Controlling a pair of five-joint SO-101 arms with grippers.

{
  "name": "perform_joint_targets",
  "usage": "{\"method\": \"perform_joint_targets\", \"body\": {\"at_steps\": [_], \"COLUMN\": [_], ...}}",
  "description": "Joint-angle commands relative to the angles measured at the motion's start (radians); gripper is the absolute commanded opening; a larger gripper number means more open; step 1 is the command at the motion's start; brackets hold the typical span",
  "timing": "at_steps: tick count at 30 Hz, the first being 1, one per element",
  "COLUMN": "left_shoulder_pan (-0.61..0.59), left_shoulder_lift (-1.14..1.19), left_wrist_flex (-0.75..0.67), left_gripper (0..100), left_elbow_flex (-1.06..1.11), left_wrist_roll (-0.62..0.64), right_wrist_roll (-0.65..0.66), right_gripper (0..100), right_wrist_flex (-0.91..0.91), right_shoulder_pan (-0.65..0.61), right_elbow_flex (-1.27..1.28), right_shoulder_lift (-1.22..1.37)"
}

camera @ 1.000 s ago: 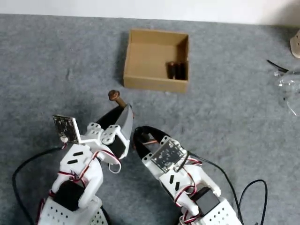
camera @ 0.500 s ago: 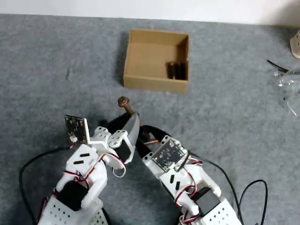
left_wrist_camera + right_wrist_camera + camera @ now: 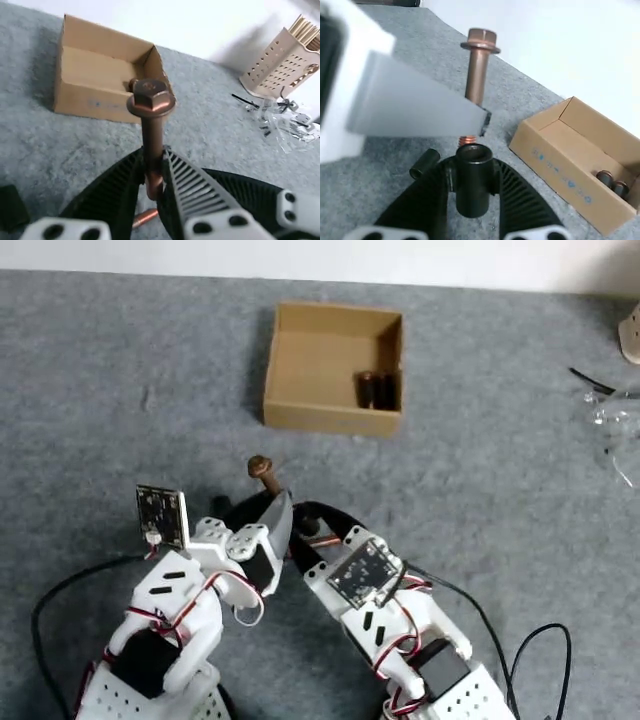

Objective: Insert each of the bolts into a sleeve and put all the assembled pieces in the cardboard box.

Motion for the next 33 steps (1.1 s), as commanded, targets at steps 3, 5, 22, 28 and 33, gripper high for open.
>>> {"method": "perform_joint_targets", "body": {"at_steps": [3,5,22,28,33], "left_shoulder_pan": [0.019,0.019,-0.054,-0.05,-0.048], "left_shoulder_lift": [-0.015,-0.015,-0.05,-0.07,-0.07], "left_wrist_flex": [0.002,-0.006,-0.058,-0.058,-0.058], "left_gripper": [1,1,1,1,1], "left_elbow_flex": [-0.067,-0.067,-0.091,-0.11,-0.11], "left_wrist_roll": [0.006,0.006,0.005,0.005,0.006], "right_wrist_roll": [0.014,0.014,0.012,0.014,0.015], "right_gripper": [0.4,0.4,0.4,0.4,0.4], "right_wrist_flex": [-0.045,-0.045,-0.05,-0.051,-0.051], "right_shoulder_pan": [0.021,0.019,0.016,-0.005,-0.005], "right_elbow_flex": [0.03,0.038,0.067,0.094,0.097], "right_shoulder_lift": [-0.013,-0.013,-0.013,-0.013,-0.013]}}
